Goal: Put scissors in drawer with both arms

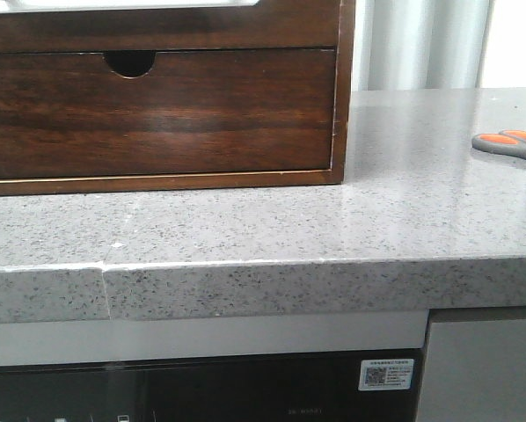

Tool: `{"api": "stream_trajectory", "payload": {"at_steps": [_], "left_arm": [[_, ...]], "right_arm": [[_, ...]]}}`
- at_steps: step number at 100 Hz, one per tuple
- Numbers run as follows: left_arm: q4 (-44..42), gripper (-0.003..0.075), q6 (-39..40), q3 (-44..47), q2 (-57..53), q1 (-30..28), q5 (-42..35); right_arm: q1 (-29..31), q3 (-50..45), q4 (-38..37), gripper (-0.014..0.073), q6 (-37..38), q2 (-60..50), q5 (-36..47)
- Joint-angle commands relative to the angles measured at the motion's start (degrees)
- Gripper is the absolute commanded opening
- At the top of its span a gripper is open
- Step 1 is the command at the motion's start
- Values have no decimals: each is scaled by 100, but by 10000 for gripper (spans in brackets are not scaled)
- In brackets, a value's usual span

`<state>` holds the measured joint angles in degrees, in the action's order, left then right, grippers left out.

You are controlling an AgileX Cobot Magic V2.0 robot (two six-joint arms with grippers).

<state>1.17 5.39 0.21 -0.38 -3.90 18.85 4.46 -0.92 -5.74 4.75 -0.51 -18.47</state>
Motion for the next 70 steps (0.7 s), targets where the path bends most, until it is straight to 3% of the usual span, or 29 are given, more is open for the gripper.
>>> {"api": "stream_trajectory", "payload": {"at_steps": [1, 70], "left_arm": [[2, 3, 42, 96, -186, 3, -263], [2, 3, 42, 96, -186, 3, -323]], "right_arm": [[29, -74, -4, -106, -54, -119, 106], [29, -74, -4, -106, -54, -119, 106]]}}
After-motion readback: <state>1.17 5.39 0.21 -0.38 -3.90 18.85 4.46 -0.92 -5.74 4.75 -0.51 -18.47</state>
